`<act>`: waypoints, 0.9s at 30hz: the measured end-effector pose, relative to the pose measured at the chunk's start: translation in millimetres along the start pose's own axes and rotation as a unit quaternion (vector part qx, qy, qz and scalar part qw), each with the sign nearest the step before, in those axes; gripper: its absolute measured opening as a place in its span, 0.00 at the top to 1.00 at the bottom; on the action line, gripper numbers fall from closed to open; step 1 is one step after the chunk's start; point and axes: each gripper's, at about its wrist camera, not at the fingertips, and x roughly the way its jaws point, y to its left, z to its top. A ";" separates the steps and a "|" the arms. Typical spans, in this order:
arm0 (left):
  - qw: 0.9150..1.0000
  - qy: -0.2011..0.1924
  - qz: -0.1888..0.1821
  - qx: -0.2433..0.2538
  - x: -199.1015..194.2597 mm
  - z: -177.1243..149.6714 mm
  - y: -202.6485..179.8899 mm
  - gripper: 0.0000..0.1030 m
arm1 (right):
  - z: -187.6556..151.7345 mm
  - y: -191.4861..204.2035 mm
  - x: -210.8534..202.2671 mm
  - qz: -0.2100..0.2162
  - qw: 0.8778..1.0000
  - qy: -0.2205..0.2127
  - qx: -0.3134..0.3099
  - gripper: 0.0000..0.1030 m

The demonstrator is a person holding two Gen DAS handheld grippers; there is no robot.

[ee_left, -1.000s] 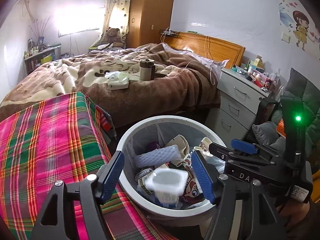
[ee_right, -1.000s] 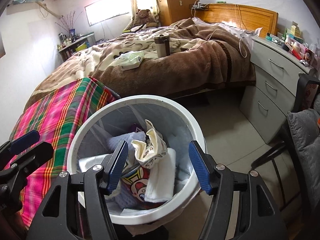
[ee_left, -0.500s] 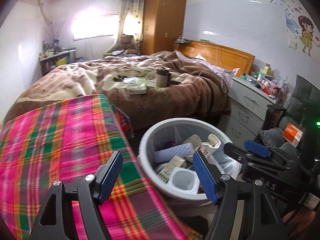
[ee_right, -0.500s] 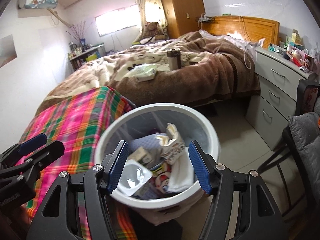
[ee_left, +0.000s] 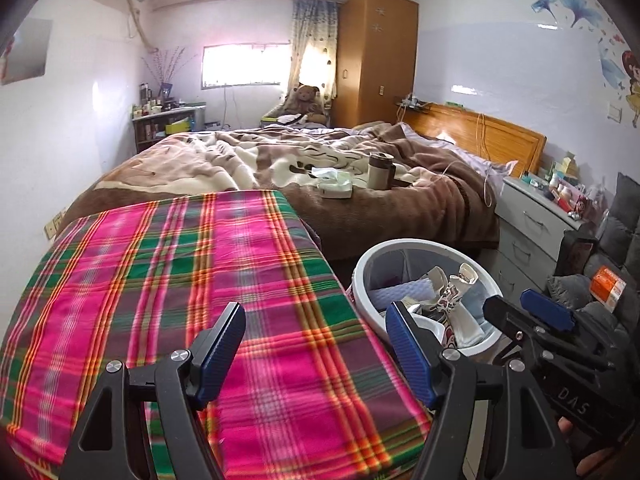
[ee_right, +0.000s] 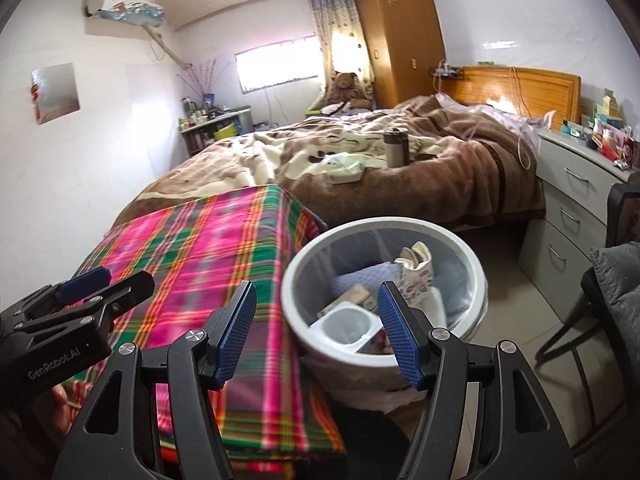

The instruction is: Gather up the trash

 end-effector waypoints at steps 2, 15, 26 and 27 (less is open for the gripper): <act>1.000 -0.009 0.015 0.001 -8.5 -4.0 3.1 0.30 | -3.1 4.7 -1.8 0.001 1.000 -0.003 -0.004 0.38; 0.996 -0.041 0.081 0.007 -39.7 -25.5 18.7 0.30 | -19.9 25.1 -12.5 -0.003 1.000 -0.024 -0.019 0.38; 0.996 -0.034 0.087 0.001 -42.9 -34.3 22.1 0.30 | -22.3 30.0 -19.6 -0.005 0.999 -0.039 -0.020 0.38; 0.996 -0.033 0.086 0.001 -43.3 -35.5 21.9 0.30 | -22.3 30.3 -19.4 -0.004 0.999 -0.039 -0.019 0.38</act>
